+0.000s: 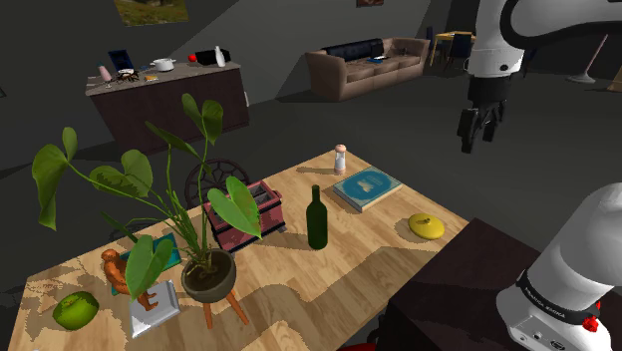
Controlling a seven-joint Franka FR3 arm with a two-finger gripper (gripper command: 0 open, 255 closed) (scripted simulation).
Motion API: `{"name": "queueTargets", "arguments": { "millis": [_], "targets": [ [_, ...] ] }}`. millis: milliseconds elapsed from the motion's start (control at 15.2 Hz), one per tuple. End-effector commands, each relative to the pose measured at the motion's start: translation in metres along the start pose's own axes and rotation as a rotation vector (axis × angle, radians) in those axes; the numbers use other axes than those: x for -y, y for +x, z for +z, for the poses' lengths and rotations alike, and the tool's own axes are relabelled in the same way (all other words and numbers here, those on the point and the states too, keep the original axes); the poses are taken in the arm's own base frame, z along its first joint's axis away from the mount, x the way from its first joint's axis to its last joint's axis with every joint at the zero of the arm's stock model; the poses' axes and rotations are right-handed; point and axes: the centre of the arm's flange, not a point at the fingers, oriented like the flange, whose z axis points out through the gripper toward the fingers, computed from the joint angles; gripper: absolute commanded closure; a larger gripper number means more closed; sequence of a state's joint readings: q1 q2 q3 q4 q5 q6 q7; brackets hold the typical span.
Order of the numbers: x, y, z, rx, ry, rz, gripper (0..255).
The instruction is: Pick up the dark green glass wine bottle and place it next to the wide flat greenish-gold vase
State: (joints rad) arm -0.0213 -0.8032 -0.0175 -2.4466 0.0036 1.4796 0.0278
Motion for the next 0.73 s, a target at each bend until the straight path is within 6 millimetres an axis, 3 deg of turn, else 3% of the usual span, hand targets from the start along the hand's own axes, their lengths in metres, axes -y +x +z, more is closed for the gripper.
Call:
{"name": "queueTargets", "arguments": {
  "millis": [0,660],
  "targets": [
    [0.000,0.000,0.000,0.000,0.000,0.000,0],
    [0.052,0.109,0.051,-0.007,0.001,-0.004,0]
  ]
}}
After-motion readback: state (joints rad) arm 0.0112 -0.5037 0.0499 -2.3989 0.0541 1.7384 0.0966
